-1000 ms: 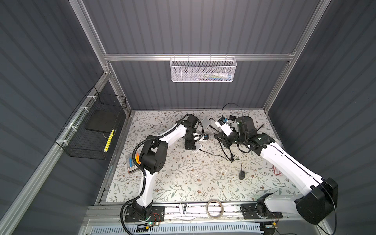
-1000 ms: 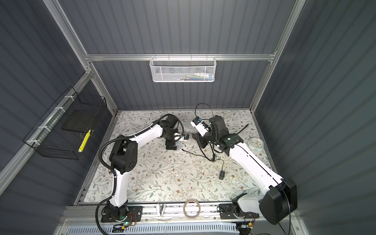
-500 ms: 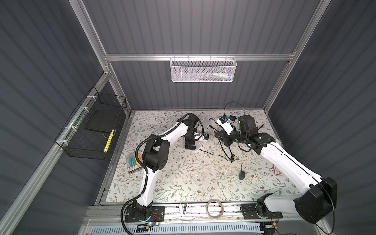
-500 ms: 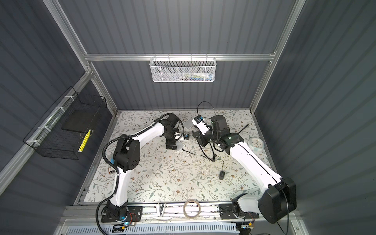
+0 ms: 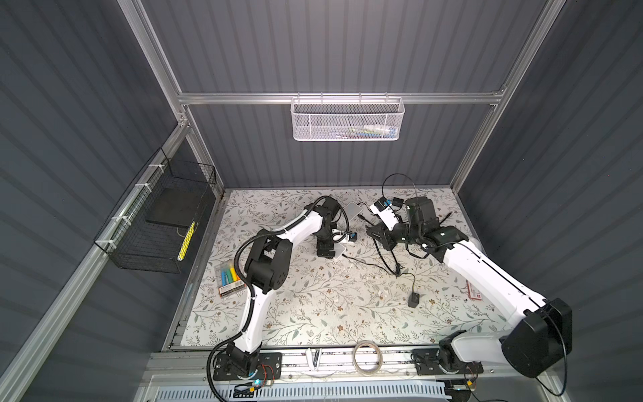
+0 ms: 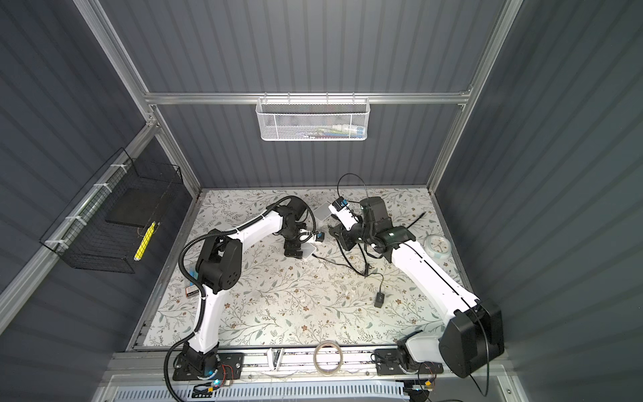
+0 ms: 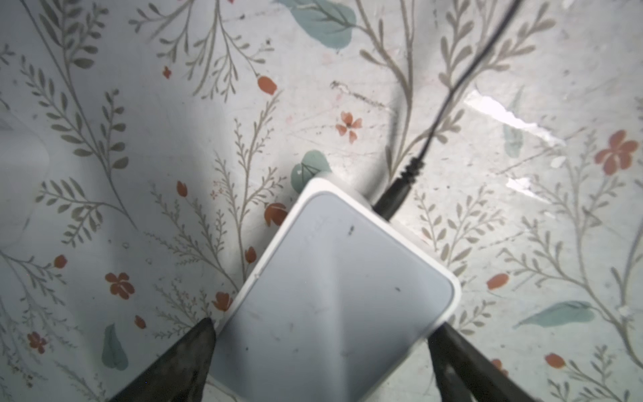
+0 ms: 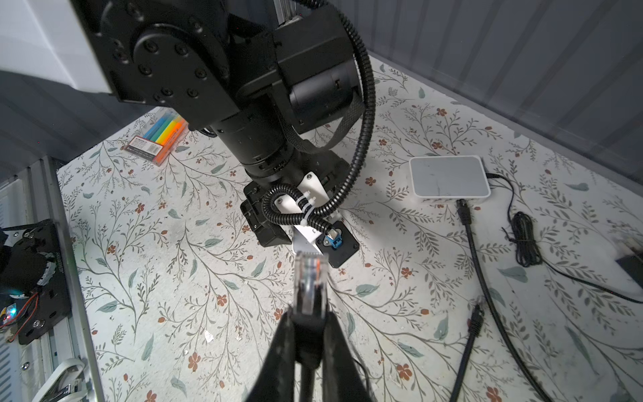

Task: Insert the plug into the switch port

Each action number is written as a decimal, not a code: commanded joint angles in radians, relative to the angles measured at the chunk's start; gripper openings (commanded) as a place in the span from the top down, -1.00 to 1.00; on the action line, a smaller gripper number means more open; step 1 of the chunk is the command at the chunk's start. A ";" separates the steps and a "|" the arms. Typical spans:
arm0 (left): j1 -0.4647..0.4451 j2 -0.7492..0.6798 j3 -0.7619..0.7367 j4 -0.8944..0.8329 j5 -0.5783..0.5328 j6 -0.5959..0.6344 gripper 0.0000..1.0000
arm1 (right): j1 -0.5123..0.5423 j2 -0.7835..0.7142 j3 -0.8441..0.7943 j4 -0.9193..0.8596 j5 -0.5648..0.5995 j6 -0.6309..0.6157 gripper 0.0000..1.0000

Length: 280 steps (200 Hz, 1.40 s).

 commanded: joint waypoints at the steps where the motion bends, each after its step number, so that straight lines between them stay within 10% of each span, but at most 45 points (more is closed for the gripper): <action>1: -0.007 0.031 -0.032 -0.061 0.001 0.056 -0.91 | -0.008 0.007 -0.010 0.011 -0.022 0.016 1.00; 192: -0.029 0.108 0.073 -0.081 -0.007 0.066 -0.82 | -0.017 0.012 -0.026 0.021 -0.044 0.035 1.00; 280: 0.009 -0.099 -0.235 0.058 -0.013 -0.363 -0.56 | -0.015 0.019 -0.016 0.015 -0.067 0.040 1.00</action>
